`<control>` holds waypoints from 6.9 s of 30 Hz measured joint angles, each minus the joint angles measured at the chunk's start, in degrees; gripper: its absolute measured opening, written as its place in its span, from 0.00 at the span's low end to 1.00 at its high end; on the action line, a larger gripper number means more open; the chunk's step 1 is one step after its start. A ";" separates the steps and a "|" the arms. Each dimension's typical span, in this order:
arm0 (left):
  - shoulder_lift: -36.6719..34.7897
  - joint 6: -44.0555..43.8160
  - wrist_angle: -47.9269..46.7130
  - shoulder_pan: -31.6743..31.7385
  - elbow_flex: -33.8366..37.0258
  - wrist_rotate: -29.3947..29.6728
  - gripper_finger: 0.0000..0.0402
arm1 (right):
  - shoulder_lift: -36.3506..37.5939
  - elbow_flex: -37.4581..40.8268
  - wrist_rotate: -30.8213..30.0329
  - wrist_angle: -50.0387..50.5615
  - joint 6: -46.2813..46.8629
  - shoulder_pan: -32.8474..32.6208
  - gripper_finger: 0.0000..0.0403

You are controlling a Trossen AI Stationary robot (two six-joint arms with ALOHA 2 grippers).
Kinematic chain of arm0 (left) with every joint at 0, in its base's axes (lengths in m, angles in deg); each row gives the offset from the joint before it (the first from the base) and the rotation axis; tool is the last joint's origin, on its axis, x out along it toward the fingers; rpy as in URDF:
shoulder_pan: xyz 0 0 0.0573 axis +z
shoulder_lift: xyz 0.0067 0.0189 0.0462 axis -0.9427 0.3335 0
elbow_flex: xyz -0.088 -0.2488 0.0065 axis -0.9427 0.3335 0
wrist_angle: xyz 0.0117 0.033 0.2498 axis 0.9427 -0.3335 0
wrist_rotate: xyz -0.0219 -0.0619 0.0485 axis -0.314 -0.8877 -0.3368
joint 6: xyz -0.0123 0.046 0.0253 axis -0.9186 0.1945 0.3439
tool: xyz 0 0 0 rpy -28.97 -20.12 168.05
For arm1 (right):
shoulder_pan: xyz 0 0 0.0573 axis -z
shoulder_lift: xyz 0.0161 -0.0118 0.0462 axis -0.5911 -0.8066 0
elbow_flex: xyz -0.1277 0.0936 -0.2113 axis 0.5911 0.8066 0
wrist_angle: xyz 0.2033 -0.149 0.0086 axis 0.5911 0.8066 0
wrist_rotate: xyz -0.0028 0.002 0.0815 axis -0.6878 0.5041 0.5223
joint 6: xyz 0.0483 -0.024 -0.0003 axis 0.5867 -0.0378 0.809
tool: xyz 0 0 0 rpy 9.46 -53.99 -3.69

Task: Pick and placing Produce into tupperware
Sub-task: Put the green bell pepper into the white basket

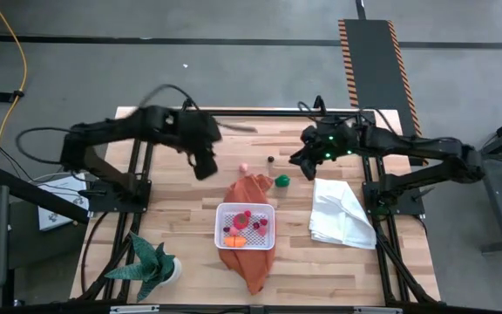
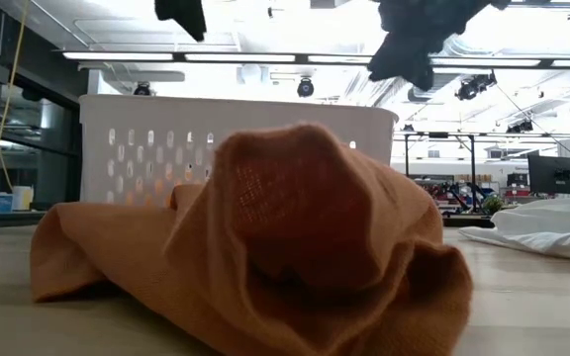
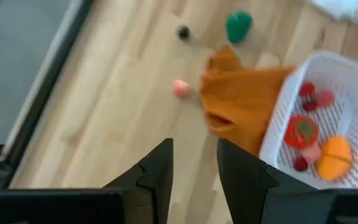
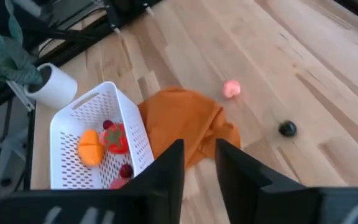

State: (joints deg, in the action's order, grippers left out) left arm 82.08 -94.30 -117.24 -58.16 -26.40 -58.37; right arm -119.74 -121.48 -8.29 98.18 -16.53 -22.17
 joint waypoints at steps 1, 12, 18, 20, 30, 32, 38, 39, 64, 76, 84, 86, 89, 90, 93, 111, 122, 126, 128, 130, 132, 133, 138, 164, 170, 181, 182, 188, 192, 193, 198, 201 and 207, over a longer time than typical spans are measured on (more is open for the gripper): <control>-1.20 0.00 0.02 1.04 0.00 0.13 0.28 | -0.94 -0.02 0.44 -1.10 -0.66 0.00 0.21; -14.01 1.32 0.02 7.65 0.00 -0.02 0.28 | -16.65 -17.43 -3.20 14.70 -13.95 -2.14 0.52; -19.27 1.70 0.76 9.59 0.02 -0.02 0.28 | -25.85 -28.51 -3.90 26.12 -19.49 -2.99 0.54; -20.63 1.57 0.72 9.95 0.02 0.52 0.28 | -27.99 -31.16 -3.57 28.49 -20.67 -2.99 0.54; -27.49 0.00 -1.14 10.15 0.02 2.51 0.28 | -36.52 -36.06 -4.74 35.07 -26.65 -3.25 0.54; -28.48 -0.02 -1.34 10.15 0.02 2.52 0.28 | -37.99 -36.02 -4.67 35.98 -26.70 -3.23 0.54; -30.33 -0.04 -2.84 10.15 0.02 2.53 0.28 | -40.52 -35.98 -3.34 35.13 -27.11 -3.23 0.54; -30.67 -0.04 -2.89 10.15 0.04 2.53 0.28 | -40.65 -35.94 -3.41 34.58 -27.54 -3.23 0.54; -32.38 -0.26 -4.15 10.15 0.04 2.51 0.28 | -41.00 -24.23 -3.69 28.39 -29.74 -3.19 0.54; -32.38 -1.55 -4.13 10.15 0.04 2.51 0.28 | -40.99 -18.60 -4.10 21.67 -30.59 -3.17 0.54; -32.38 -1.55 -4.13 10.15 0.04 2.51 0.28 | -41.49 -17.35 -4.08 20.67 -30.83 -3.17 0.54; -32.38 -1.55 -4.13 10.15 0.04 2.51 0.28 | -41.89 -17.35 -3.98 19.79 -31.18 -3.17 0.54; -32.38 -1.55 -4.13 10.14 0.04 2.50 0.28 | -42.58 -17.38 -3.82 19.53 -31.25 -3.17 0.54; -32.38 -1.55 -4.13 10.15 0.04 2.51 0.28 | -42.90 -17.40 -3.65 19.39 -31.25 -3.17 0.54; -32.38 -1.57 -4.13 10.15 0.04 2.51 0.28 | -43.96 -17.44 -3.52 19.50 -31.25 -3.17 0.54; -32.38 -1.55 -4.13 10.15 0.06 2.51 0.28 | -44.70 -17.42 -3.56 24.19 -34.28 -3.17 0.54; -32.38 -1.55 -4.11 10.15 0.05 2.51 0.28 | -44.70 -17.42 -3.02 26.64 -34.22 -1.99 0.64; -32.38 -1.55 -4.11 10.15 0.07 2.51 0.28 | -44.70 -17.42 -3.93 28.36 -34.25 -1.22 0.69; -32.38 -1.55 -4.09 10.15 0.07 2.51 0.28 | -44.70 -17.40 -3.96 28.81 -34.31 -0.87 0.69; -32.38 -1.55 -4.09 10.15 0.07 2.51 0.28 | -44.70 -17.40 -3.98 28.84 -34.59 -0.79 0.69; -32.38 -1.55 -4.07 10.15 0.07 2.51 0.28 | -44.70 -17.40 -3.96 28.89 -35.17 -0.79 0.69; -32.38 -1.55 -4.06 10.15 0.07 2.51 0.28 | -44.70 -17.40 -3.96 28.85 -35.36 -0.81 0.69; -32.38 -1.73 -4.04 10.15 0.07 2.51 0.28 | -44.70 -17.40 -3.96 28.66 -35.78 -0.79 0.69; -32.37 -1.73 -4.04 10.15 0.07 2.53 0.28 | -44.63 -17.42 -3.91 29.34 -37.13 -0.55 0.54; -32.36 -1.73 -4.04 10.15 0.05 2.53 0.28 | -44.64 -17.81 -3.92 29.56 -36.73 -0.55 0.54; -32.36 -1.52 -4.04 10.15 0.07 2.53 0.28 | -44.74 -27.73 -3.97 32.88 -35.63 -0.40 0.54; -32.36 -1.45 -4.04 10.15 0.07 2.54 0.28 | -44.74 -28.89 -3.96 33.36 -35.51 -0.26 0.54; -32.36 -0.88 -4.04 10.14 0.06 2.61 0.28 | -44.74 -37.09 -3.94 35.64 -33.02 1.05 0.54; -32.36 0.42 -4.05 10.15 0.07 2.64 0.28 | -44.72 -42.46 -3.61 36.72 -31.52 2.34 0.54; -32.36 0.44 -4.04 10.15 0.07 2.64 0.28 | -44.72 -43.72 -3.41 37.13 -30.92 2.74 0.54; -32.36 1.39 -4.04 10.15 0.07 2.64 0.28 | -44.70 -49.66 -3.37 39.63 -29.45 4.86 0.54; -32.36 1.53 -4.04 10.15 0.07 2.90 0.28 | -44.70 -52.78 -3.39 40.92 -29.07 5.92 0.54; -32.36 1.73 -4.04 10.12 0.07 2.92 0.28 | -44.68 -57.73 -2.95 44.22 -28.44 7.50 0.54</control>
State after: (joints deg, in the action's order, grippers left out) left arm 49.72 -92.58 -121.28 -48.04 -26.33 -55.45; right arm -164.42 -179.22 -11.23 142.40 -44.97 -14.68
